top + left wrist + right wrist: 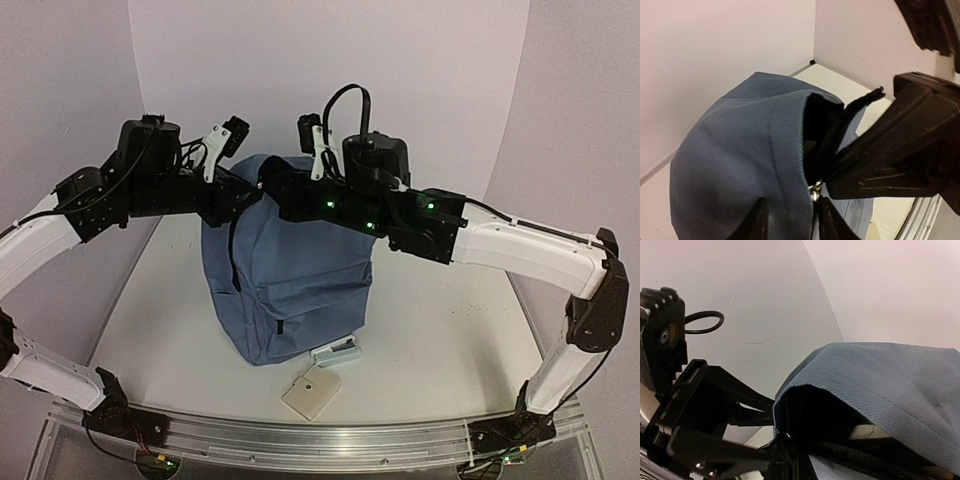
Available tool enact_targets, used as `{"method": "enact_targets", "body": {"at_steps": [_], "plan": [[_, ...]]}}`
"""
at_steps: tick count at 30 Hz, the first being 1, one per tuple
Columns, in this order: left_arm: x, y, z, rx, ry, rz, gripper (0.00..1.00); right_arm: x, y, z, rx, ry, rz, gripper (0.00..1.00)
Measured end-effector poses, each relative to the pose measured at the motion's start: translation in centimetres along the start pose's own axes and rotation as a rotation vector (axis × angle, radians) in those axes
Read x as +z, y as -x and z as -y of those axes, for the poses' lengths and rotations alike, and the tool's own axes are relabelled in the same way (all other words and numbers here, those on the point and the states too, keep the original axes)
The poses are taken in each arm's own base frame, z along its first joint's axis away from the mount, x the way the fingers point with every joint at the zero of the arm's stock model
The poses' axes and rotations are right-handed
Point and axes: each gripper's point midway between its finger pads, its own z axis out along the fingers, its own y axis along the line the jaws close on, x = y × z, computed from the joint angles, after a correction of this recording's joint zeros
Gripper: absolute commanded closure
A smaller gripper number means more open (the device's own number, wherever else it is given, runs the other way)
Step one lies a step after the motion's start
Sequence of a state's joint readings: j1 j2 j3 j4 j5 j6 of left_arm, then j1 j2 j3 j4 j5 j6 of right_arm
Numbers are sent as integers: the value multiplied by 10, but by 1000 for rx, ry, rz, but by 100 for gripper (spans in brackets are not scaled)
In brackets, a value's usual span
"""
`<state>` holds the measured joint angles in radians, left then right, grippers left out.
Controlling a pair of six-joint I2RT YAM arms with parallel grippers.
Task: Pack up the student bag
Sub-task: Zip the student bag at the center of the board.
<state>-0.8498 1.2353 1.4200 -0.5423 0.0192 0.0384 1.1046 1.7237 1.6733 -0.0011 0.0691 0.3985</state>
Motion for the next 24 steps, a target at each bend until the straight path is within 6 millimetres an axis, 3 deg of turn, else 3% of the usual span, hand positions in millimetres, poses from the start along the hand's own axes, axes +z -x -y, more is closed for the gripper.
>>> {"method": "enact_targets", "body": {"at_steps": [4,11,20,24], "plan": [[1,-1,-3,3,26,-5,100,0,0,4,3,-20,6,100],[1,-4,-8,-9,68,-13,100,-4,-3,25,11,-125,30,100],[-8,-10,-19,-54,142,-25,100,-42,19,45,17,-226,94,100],[-9,-11,-23,-63,168,-30,100,-52,15,61,28,-258,89,100]]}}
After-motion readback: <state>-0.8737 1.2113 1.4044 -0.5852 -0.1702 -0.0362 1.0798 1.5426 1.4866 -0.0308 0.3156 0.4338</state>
